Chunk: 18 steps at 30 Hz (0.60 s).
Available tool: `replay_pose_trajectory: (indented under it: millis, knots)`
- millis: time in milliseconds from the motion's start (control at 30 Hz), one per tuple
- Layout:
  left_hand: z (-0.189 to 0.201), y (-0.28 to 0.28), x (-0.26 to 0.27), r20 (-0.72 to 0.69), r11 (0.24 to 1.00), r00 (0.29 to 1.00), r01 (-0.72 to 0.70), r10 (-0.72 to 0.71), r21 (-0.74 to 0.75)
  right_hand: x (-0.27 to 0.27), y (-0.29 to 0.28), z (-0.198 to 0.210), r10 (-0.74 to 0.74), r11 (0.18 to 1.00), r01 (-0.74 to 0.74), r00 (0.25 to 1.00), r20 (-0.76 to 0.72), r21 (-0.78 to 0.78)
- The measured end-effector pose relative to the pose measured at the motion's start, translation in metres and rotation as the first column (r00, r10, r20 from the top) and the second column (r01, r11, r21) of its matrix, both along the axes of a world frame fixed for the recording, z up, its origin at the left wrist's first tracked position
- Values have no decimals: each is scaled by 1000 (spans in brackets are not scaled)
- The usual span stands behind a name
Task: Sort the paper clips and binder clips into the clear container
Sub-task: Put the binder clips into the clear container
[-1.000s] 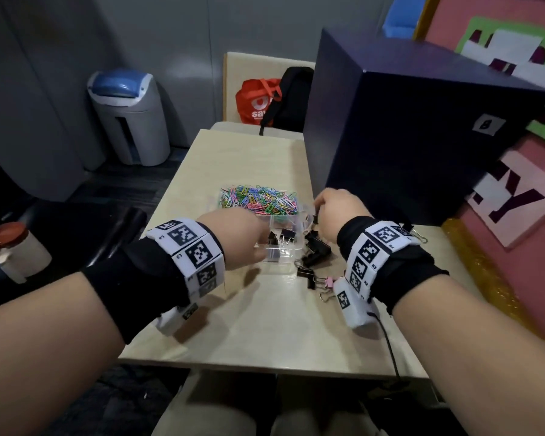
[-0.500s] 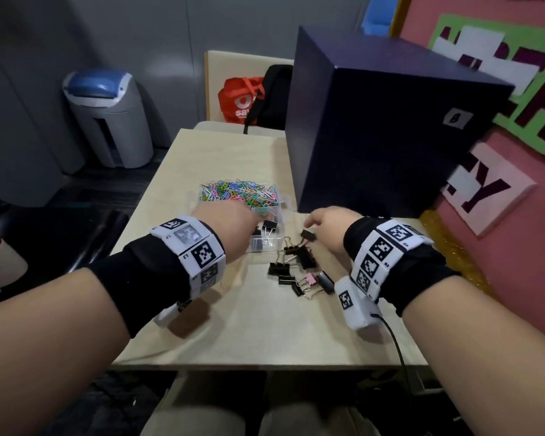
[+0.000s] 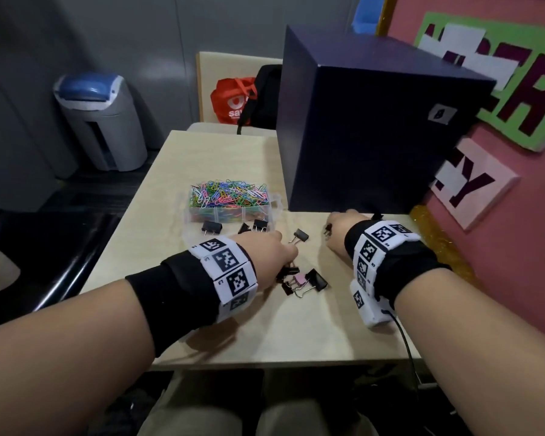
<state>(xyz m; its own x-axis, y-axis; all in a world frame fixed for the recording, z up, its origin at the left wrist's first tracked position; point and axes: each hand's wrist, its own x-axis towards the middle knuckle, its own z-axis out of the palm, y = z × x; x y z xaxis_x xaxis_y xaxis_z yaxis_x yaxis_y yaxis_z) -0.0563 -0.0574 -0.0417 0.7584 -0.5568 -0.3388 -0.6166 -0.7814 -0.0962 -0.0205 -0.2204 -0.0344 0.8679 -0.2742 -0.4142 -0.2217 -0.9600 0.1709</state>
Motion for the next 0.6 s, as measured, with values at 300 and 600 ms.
replay_pose_trajectory:
  millis: [300, 600]
  knots:
    - [3, 18, -3, -18, 994, 999, -34, 33, -107, -11, 32, 4, 256, 966, -258, 964, 66, 20]
    - [35, 63, 17, 59, 911, 991, -84, 117, -404, -2, 42, 36, 136, 927, -262, 901, 412, 267]
